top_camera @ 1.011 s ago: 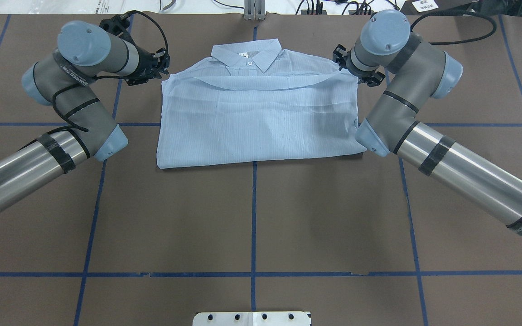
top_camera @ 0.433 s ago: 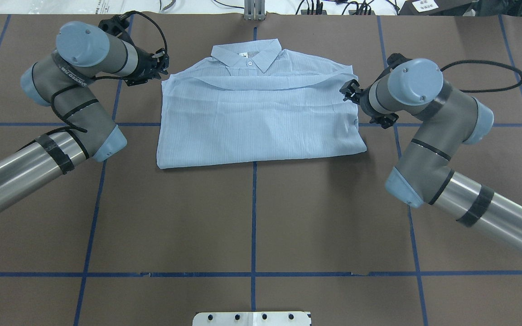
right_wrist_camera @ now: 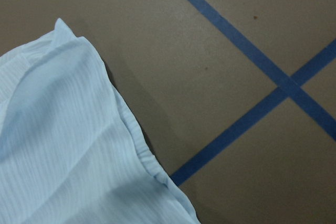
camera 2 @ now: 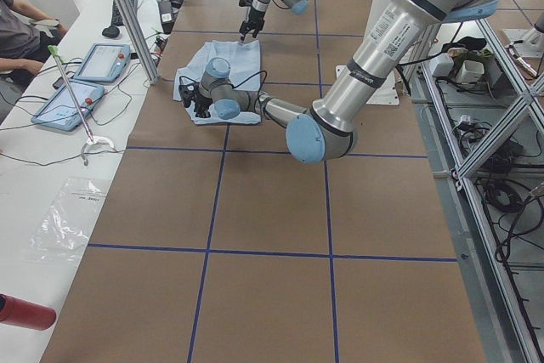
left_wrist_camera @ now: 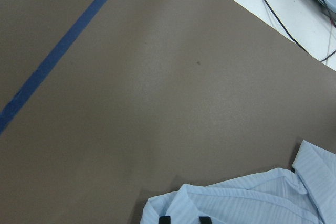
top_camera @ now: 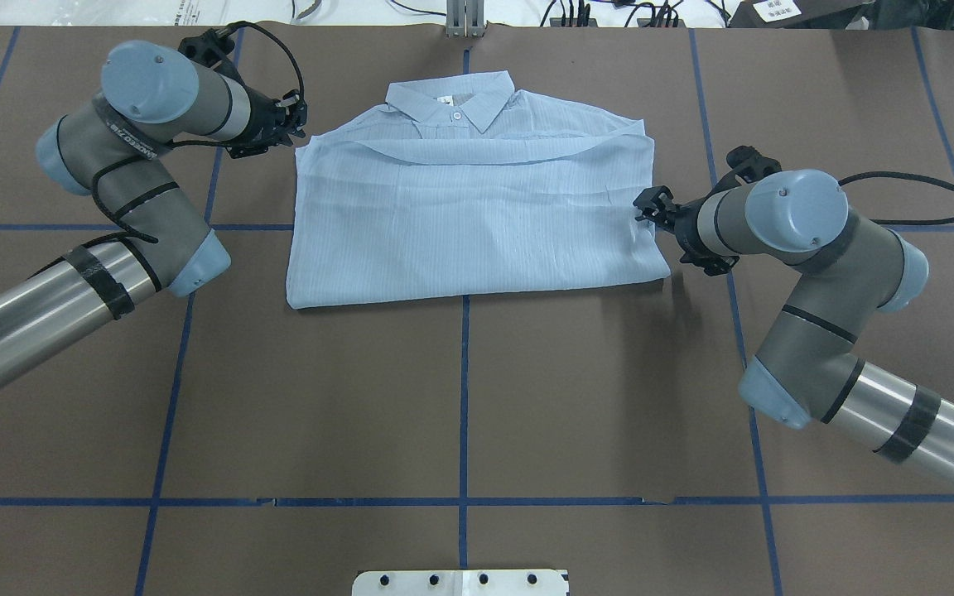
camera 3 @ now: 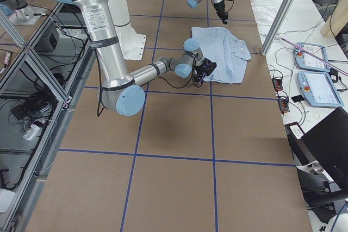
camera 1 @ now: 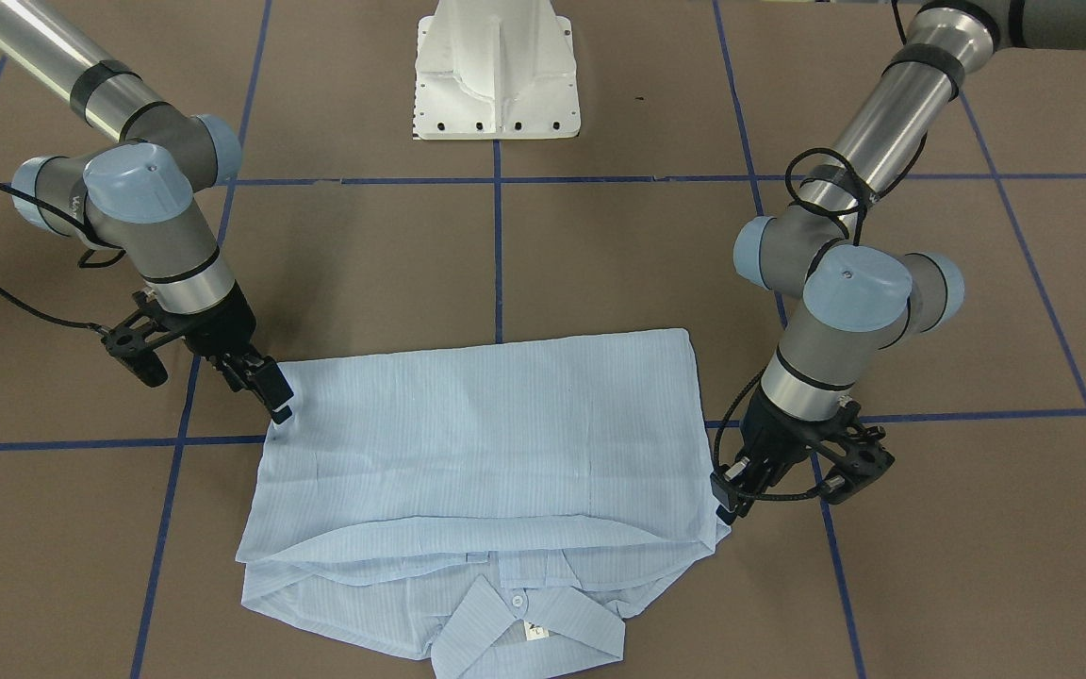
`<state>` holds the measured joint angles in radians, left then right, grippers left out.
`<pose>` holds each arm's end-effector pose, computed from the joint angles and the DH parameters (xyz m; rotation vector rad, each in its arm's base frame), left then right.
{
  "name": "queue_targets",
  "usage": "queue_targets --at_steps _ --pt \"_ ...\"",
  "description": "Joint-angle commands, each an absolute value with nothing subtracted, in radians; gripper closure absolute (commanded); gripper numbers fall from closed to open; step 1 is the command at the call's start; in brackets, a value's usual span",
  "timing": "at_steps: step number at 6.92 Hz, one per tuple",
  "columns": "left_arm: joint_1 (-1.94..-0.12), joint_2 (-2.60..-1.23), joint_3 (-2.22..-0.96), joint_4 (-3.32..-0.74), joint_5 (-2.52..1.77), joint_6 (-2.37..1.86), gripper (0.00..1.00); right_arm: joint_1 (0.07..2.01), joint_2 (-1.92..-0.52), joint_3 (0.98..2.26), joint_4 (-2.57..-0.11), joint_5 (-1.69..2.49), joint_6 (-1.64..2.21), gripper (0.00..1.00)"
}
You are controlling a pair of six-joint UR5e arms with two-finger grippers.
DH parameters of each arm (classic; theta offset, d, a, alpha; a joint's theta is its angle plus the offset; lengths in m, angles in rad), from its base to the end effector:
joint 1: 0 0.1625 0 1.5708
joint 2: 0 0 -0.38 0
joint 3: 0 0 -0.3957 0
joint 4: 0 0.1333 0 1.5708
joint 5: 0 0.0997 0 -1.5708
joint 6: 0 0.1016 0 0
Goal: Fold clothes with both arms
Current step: 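Grasp the folded shirt's near corner with the right gripper and pull it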
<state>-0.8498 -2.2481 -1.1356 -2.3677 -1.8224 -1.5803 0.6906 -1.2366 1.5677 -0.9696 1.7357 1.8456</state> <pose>0.4190 -0.6404 0.3277 0.2169 1.0564 -0.6459 -0.4181 -0.4968 0.3725 0.0438 -0.9706 0.8144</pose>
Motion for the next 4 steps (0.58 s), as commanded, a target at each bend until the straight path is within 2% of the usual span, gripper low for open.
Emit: queue_targets --at_steps 1,2,3,4 --pt "-0.85 -2.244 -1.135 -2.37 -1.822 -1.578 0.7 0.655 -1.25 1.569 -0.962 1.729 1.882 0.0" --pt "-0.85 -2.246 -1.137 -2.37 -1.822 -1.582 0.7 0.646 -1.25 1.574 -0.963 1.723 1.911 0.01" --pt "-0.85 -2.246 -1.137 -2.37 -1.822 -1.582 0.7 0.644 -1.25 1.588 -0.969 1.726 1.916 0.35" --pt "-0.85 -2.246 -1.137 -2.37 -1.822 -1.582 0.7 0.644 -1.252 1.598 -0.971 1.732 1.933 0.99"
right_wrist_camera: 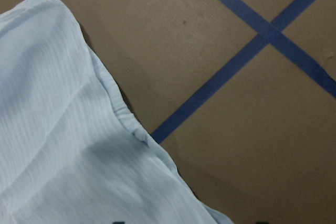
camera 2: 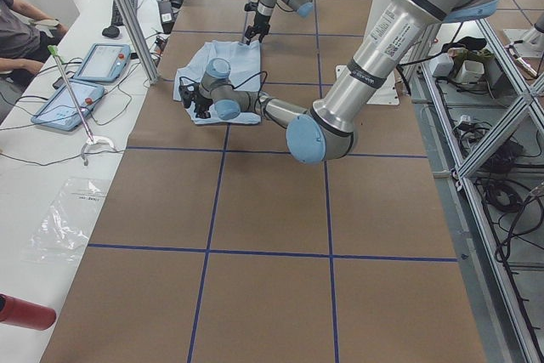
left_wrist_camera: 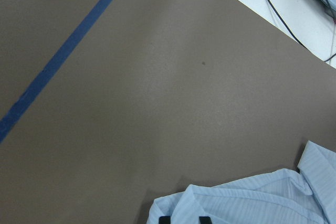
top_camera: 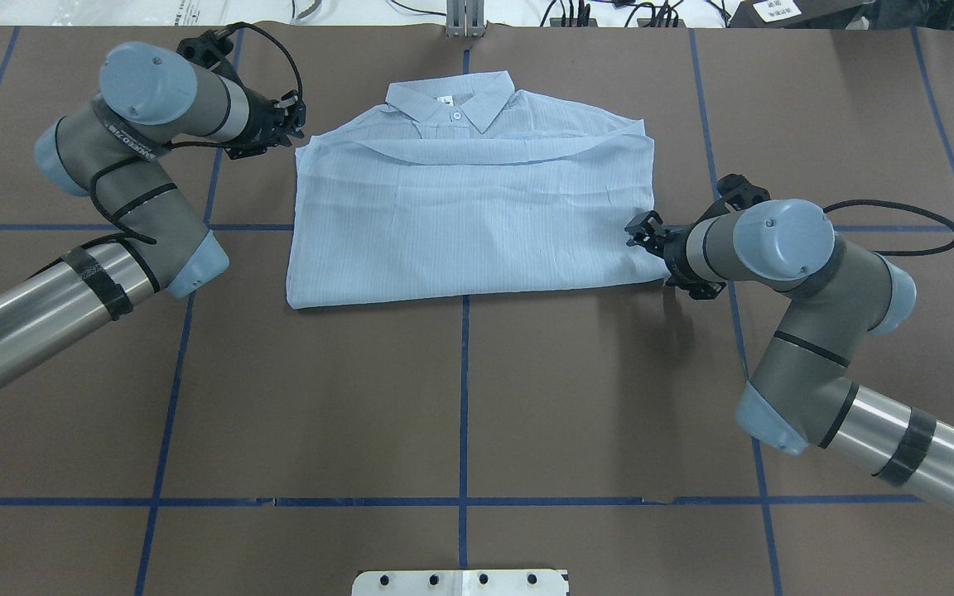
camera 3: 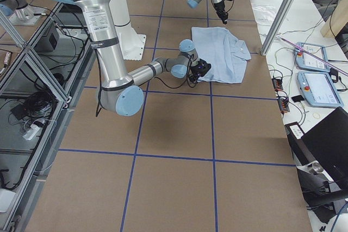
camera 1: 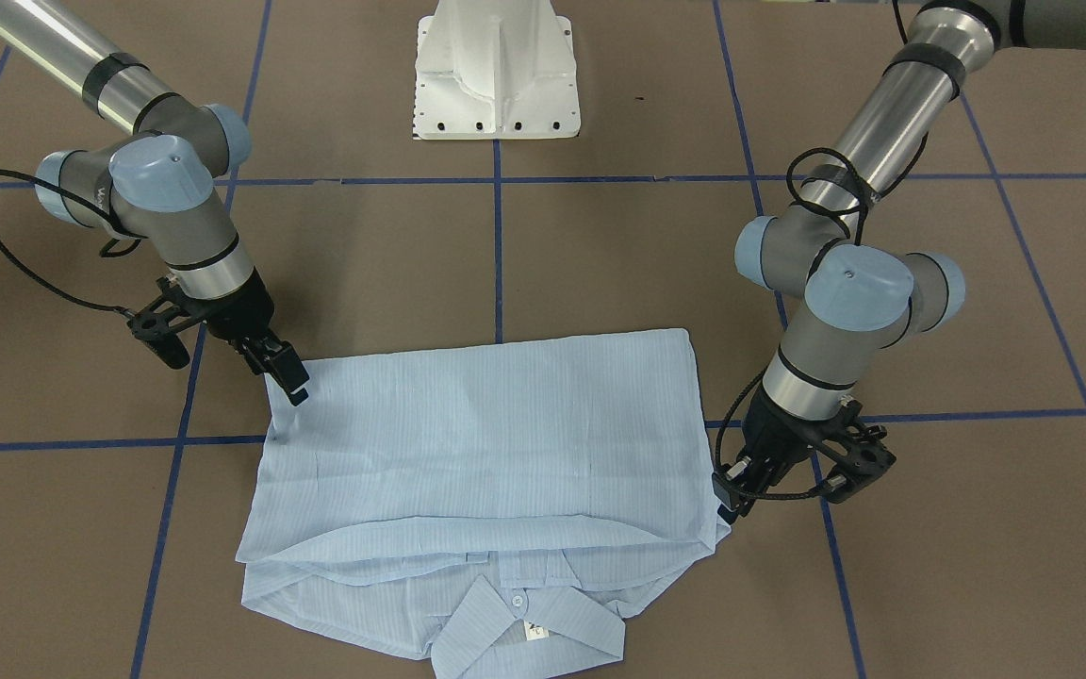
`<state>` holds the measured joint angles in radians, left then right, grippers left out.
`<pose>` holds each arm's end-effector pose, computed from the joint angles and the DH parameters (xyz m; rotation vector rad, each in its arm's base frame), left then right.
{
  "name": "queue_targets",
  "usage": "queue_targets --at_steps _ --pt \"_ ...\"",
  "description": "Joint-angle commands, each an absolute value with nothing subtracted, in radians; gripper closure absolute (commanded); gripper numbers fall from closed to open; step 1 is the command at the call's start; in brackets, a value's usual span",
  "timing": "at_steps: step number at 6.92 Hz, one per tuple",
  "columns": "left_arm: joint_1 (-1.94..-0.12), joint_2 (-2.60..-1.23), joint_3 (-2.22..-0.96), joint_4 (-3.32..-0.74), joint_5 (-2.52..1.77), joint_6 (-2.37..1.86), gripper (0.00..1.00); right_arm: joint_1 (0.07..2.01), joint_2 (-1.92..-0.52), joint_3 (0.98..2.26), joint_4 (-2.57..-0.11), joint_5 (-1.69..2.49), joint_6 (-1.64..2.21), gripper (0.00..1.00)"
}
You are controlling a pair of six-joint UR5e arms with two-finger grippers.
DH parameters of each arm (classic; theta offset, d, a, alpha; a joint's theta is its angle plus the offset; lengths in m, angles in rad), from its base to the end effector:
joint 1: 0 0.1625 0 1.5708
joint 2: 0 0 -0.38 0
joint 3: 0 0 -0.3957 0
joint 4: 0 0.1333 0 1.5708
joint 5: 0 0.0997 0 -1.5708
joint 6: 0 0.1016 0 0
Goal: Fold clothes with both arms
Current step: 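Grasp the folded shirt's near corner with the right gripper and pull it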
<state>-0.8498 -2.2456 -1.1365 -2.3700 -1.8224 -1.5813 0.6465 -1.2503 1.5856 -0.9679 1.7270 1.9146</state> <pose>0.4186 -0.6400 0.3288 0.2167 1.0572 -0.6466 -0.4347 -0.4753 0.3719 -0.0018 -0.9785 0.8400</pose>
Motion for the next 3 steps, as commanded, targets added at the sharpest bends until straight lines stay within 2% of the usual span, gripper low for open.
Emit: queue_targets --at_steps 1,3 --pt "-0.85 -2.246 -1.147 -2.367 -1.822 -1.585 0.7 0.644 -1.265 1.601 -0.969 1.736 1.931 1.0" --pt "-0.848 -2.244 -1.154 -2.367 -1.822 -1.589 0.7 0.644 -1.305 1.67 -0.974 1.752 1.931 1.0"
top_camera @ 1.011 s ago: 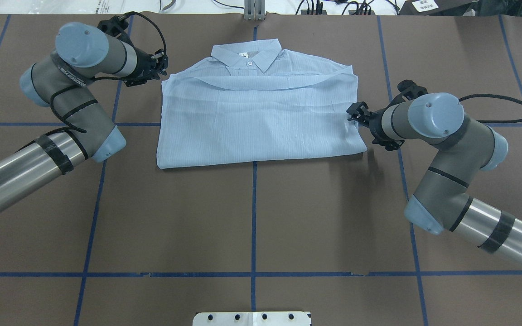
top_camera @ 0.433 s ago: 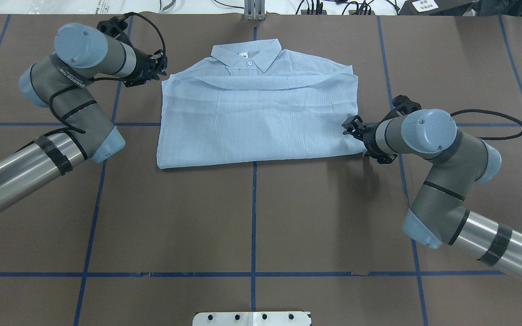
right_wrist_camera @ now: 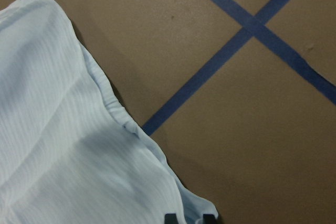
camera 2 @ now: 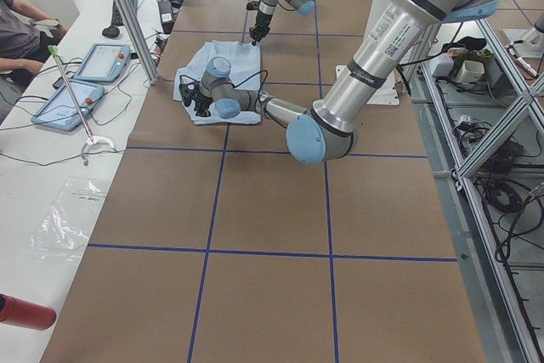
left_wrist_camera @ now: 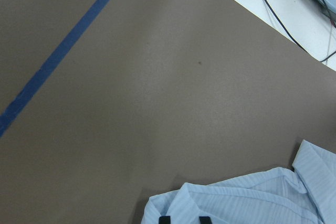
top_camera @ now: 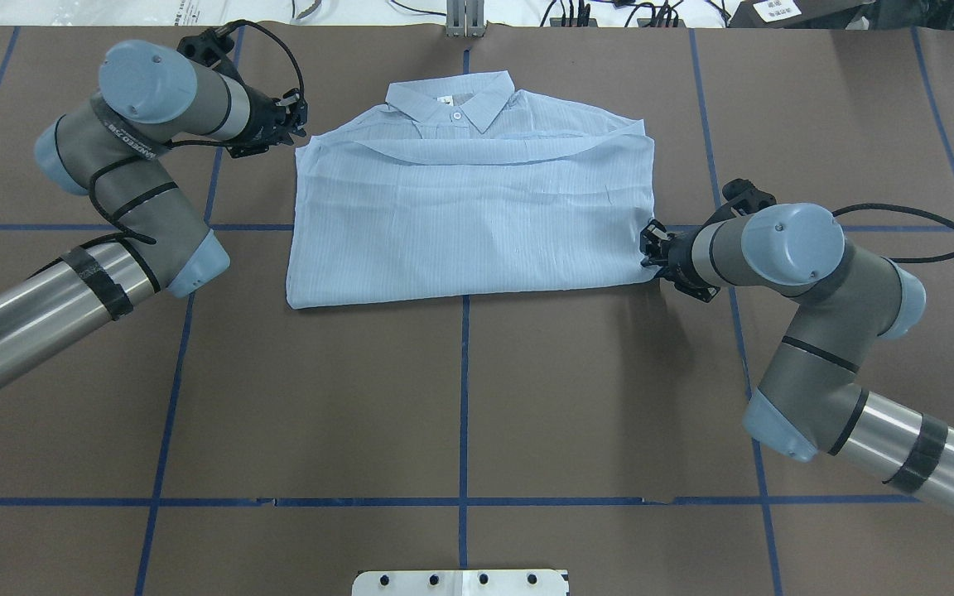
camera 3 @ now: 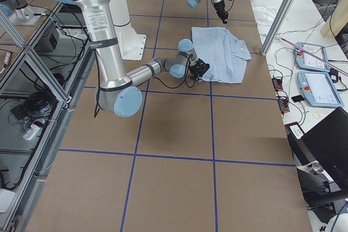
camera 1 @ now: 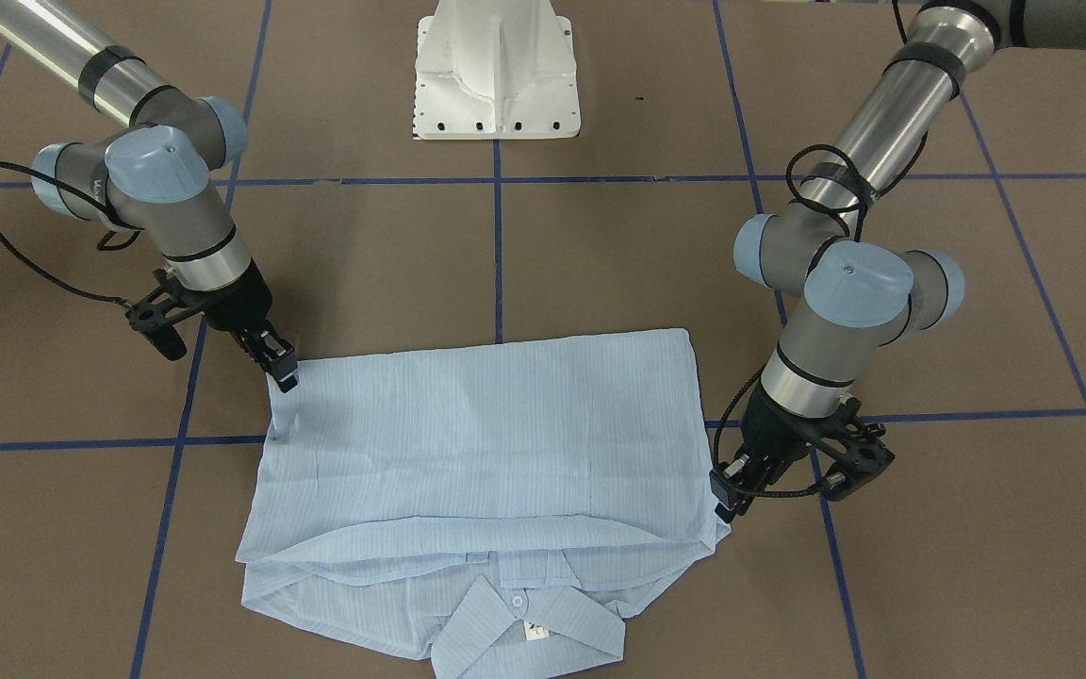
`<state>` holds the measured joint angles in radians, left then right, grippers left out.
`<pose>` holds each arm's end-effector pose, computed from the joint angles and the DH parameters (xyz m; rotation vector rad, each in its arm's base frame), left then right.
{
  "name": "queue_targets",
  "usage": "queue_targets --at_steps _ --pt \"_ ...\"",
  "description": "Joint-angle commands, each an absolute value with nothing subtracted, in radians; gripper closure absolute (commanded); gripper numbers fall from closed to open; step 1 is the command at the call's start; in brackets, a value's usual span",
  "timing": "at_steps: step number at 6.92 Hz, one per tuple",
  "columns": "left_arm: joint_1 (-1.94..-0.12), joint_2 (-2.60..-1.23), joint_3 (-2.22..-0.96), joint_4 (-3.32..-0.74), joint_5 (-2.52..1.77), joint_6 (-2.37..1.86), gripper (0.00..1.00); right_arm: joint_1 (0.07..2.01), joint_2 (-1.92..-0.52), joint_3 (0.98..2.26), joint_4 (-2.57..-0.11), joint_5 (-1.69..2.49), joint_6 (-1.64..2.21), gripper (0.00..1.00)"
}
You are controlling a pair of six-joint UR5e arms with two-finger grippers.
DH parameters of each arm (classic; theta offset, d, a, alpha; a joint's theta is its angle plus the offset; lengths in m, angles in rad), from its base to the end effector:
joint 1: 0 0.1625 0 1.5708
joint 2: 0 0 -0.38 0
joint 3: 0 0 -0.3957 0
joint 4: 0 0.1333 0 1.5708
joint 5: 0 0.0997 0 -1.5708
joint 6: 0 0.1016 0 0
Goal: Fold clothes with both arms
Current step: 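Grasp the folded shirt's near corner with the right gripper and pull it, then pull the shirt corner nearer with the right gripper while the left grasps the far edge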
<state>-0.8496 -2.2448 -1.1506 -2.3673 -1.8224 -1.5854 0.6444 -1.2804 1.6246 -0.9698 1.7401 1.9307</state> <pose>0.4175 -0.6384 0.3225 0.2193 1.0674 -0.6472 -0.4266 -0.4658 0.3709 -0.0219 -0.9874 0.8448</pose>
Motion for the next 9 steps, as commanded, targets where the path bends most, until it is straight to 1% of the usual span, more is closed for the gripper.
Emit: queue_targets --at_steps 1,2,3,4,5,6,7,8,9 --pt "-0.848 -2.244 -1.154 -2.368 -1.822 -1.589 0.7 0.644 -1.336 1.715 -0.974 1.772 1.933 1.0" --pt "-0.848 -2.246 -1.155 -2.368 -1.822 -1.591 0.7 0.62 -1.383 1.788 -0.974 1.798 1.937 1.0" --pt "-0.848 -2.246 -1.169 -2.367 -1.824 -1.591 0.7 0.571 -1.44 1.909 -1.033 1.822 1.962 1.0" --pt "-0.847 -2.241 -1.202 -2.364 -1.828 -1.591 0.7 0.476 -1.475 2.063 -1.18 1.821 1.991 1.0" --pt "-0.839 -2.194 -1.306 -2.356 -1.833 -1.591 0.7 0.343 -1.485 2.174 -1.351 1.822 2.006 1.0" --pt "-0.827 -2.131 -1.403 -2.356 -1.867 -1.594 0.7 0.225 -1.488 2.259 -1.462 1.859 2.038 1.0" --pt "-0.827 -2.097 -1.461 -2.356 -1.903 -1.626 0.7 0.169 -1.489 2.275 -1.48 1.938 2.113 0.93" --pt "-0.818 -2.091 -1.488 -2.358 -1.907 -1.675 0.69 0.141 -1.486 2.284 -1.479 1.956 2.152 0.04" --pt "-0.787 -2.065 -1.518 -2.358 -1.905 -1.709 0.68 0.152 -1.479 2.289 -1.479 1.959 2.154 0.0"
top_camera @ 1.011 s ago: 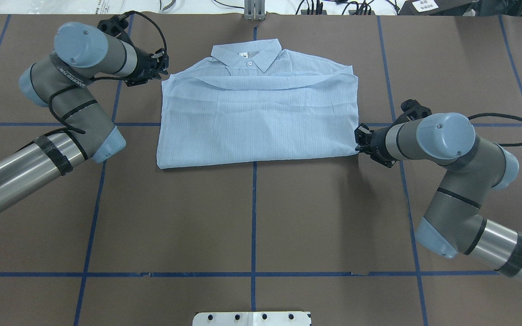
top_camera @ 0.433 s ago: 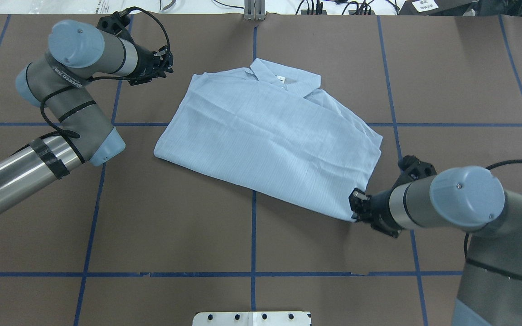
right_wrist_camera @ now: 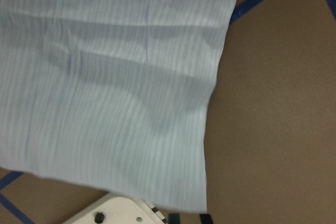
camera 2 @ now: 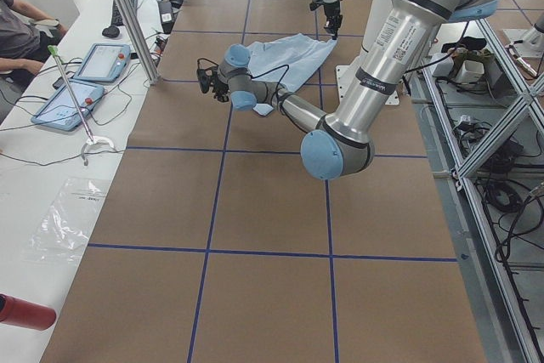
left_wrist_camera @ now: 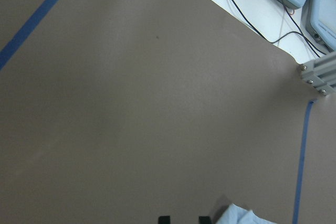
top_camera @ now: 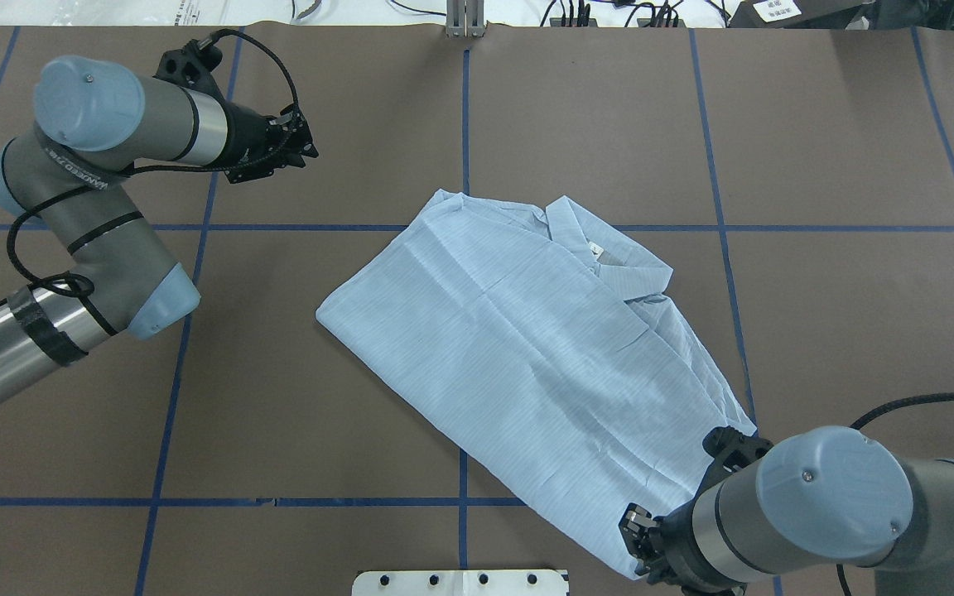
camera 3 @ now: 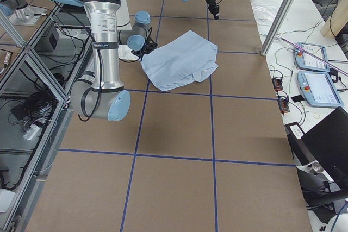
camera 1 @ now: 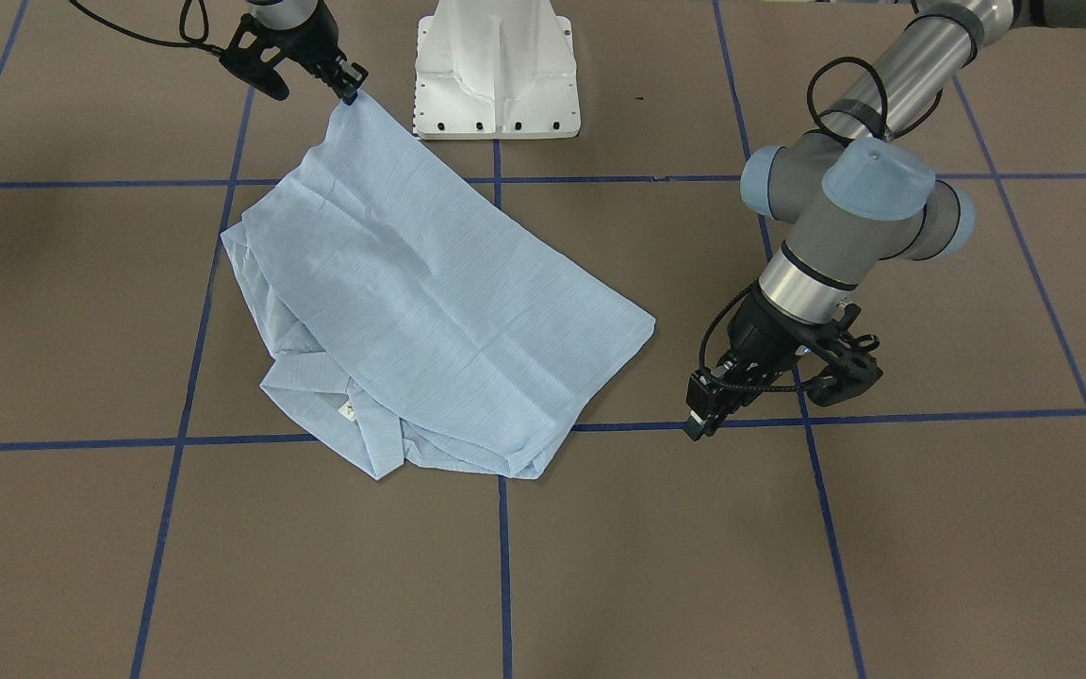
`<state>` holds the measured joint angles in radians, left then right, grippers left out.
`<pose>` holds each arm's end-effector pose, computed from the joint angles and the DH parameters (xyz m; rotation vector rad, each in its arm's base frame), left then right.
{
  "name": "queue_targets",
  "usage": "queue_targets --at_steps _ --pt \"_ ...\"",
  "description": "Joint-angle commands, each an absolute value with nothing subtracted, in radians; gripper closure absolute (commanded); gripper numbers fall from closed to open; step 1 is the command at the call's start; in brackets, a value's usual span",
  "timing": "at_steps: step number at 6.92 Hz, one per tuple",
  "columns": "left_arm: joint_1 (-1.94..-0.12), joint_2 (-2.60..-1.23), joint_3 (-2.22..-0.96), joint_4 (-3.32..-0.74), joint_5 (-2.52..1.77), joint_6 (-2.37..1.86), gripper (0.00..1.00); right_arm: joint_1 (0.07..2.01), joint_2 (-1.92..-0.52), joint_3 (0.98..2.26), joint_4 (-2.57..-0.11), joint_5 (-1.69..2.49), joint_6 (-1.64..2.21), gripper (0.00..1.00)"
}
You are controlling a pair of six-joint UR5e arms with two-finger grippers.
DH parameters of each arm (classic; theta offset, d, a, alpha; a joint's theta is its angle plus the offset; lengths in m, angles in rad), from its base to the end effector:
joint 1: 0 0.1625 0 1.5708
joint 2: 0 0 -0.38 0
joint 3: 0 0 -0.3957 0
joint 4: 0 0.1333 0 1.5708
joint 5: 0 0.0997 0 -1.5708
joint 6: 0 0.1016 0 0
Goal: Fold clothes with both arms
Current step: 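Pull the shirt corner nearer with the right gripper while the left grasps the far edge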
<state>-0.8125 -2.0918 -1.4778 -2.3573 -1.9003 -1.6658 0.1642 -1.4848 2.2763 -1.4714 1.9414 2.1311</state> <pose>0.3906 -0.5584 0.2679 0.1552 1.2461 -0.5879 -0.4253 -0.1683 0.2416 -0.5175 -0.8035 0.5044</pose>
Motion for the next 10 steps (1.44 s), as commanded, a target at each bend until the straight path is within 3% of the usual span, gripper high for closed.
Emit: queue_targets --at_steps 1,3,5,10 --pt "-0.734 -2.007 -1.59 -2.358 -1.899 -1.75 0.63 0.2 -1.479 2.304 -1.479 1.959 2.154 0.0" --pt "-0.628 -1.932 -1.678 -2.358 -1.893 -1.856 0.47 0.349 -1.435 2.292 -1.477 1.959 2.146 0.0" --pt "-0.548 -1.924 -1.664 -2.326 -1.832 -1.913 0.45 0.483 -1.378 2.231 -1.476 1.956 2.1 0.0" --pt "-0.505 -1.945 -1.621 -2.276 -1.803 -1.913 0.46 0.499 -1.339 2.131 -1.474 1.94 2.075 0.0"
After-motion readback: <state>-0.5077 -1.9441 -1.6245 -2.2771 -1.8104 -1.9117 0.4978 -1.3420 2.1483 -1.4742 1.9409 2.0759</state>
